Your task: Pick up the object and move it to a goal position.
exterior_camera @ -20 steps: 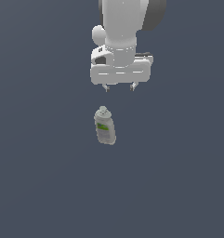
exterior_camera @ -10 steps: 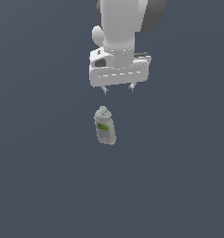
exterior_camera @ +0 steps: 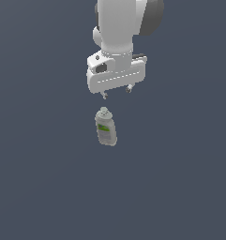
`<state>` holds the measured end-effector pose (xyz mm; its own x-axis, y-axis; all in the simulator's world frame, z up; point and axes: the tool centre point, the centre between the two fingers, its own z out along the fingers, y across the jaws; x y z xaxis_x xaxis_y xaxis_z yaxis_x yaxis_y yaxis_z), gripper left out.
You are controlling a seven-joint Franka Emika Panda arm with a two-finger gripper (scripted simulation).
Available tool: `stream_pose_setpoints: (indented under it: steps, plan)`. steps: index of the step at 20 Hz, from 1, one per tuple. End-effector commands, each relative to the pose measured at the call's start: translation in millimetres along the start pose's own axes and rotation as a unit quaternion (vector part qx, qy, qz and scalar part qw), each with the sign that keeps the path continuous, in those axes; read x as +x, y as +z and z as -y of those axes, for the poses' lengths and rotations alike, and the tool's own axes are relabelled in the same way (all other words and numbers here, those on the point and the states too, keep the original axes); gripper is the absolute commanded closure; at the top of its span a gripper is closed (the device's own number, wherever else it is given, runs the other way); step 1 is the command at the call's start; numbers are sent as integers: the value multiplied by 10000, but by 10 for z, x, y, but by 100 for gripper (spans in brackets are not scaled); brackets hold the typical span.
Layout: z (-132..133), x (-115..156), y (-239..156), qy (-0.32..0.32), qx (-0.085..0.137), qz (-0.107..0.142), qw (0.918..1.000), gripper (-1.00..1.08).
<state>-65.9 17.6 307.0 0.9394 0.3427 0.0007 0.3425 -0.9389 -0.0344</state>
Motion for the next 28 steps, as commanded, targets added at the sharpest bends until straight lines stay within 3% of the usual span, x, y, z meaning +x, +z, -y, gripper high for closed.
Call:
stream_pose_setpoints:
  steps: [1, 7, 14, 21, 28]
  plan:
    - [-33, 9, 14, -307, -10, 0, 9995, -92]
    - [-112, 28, 48, -1028, -34, 2, 9947, -92]
    - [-204, 50, 89, -1862, -61, 9, 9825, -92]
    - [-296, 69, 130, -2684, -88, 22, 9633, -92]
    - [-389, 86, 172, -3486, -113, 41, 9372, -92]
